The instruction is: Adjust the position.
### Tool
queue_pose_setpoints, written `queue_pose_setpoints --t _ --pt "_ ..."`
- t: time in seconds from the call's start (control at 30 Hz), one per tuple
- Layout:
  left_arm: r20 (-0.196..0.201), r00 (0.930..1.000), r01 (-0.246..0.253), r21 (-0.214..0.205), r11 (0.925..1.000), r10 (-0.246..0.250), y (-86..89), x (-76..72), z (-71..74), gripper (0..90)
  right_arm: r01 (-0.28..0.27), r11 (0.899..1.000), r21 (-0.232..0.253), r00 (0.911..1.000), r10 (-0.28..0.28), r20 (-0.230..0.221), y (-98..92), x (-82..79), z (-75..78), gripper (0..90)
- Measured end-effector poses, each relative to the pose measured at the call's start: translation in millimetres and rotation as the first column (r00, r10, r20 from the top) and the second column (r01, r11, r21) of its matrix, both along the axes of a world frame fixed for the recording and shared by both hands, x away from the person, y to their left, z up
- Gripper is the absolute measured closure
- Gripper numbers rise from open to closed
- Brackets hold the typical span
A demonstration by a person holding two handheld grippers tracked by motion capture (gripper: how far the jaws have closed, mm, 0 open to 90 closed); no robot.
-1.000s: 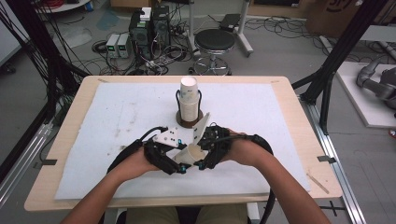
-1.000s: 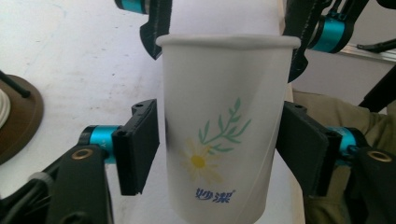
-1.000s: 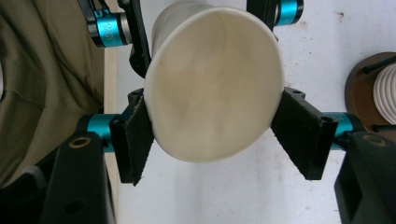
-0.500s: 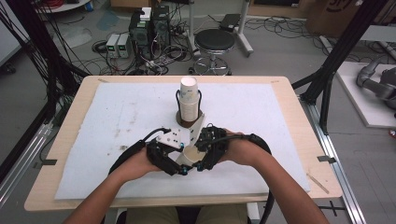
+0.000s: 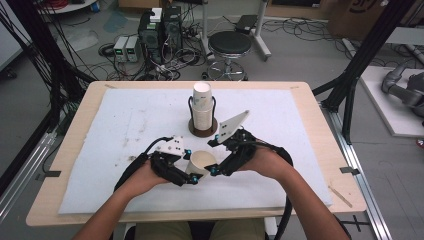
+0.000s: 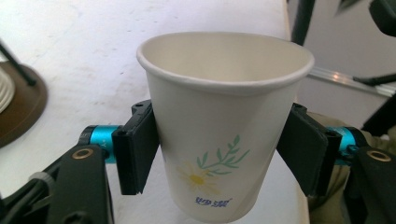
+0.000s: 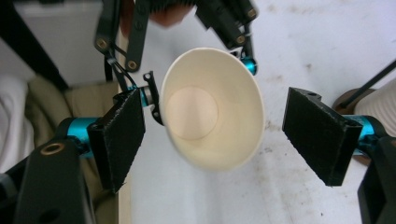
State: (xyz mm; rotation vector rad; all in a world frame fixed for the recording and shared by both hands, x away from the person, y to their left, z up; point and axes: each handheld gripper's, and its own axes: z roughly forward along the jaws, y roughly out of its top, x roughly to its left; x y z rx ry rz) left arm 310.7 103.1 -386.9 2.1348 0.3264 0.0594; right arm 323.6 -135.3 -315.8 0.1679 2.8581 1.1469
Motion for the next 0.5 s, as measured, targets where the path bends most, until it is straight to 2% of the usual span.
queue_pose_setpoints --t 0.07,0.1,0.23,0.37,0.47,0.5 --pt "-0.001 0.9999 -0.013 -0.010 0.9999 0.013 3.2 0.4 -2.1 31.7 0.031 0.998 0.050 0.9995 -0.031 -0.003 -9.2 0.0 -0.4 21.8" --pt "-0.005 0.9991 -0.043 -0.032 0.9986 0.043 9.7 0.8 -6.3 31.7 0.044 0.996 0.072 0.9990 -0.044 -0.002 -13.8 0.0 -1.2 21.8" --pt "-0.008 0.9961 -0.089 -0.070 0.9936 0.088 22.5 0.8 -13.5 31.4 0.103 0.985 0.139 0.9946 -0.104 -0.003 -31.4 -0.6 -6.5 21.8" --pt "0.000 0.9905 -0.137 -0.101 0.9854 0.138 33.8 0.0 -17.7 31.1 0.167 0.967 0.193 0.9852 -0.171 0.006 -46.4 -1.3 -16.4 21.7" --pt "0.014 0.9864 -0.161 -0.125 0.9790 0.164 41.3 -1.1 -19.0 31.0 0.205 0.950 0.234 0.9779 -0.209 -0.008 -55.8 -2.1 -26.2 21.8" --pt "0.014 0.9864 -0.161 -0.125 0.9790 0.164 41.3 -1.1 -19.0 30.9 0.218 0.945 0.244 0.9750 -0.222 -0.010 -58.8 -2.4 -29.6 21.7"
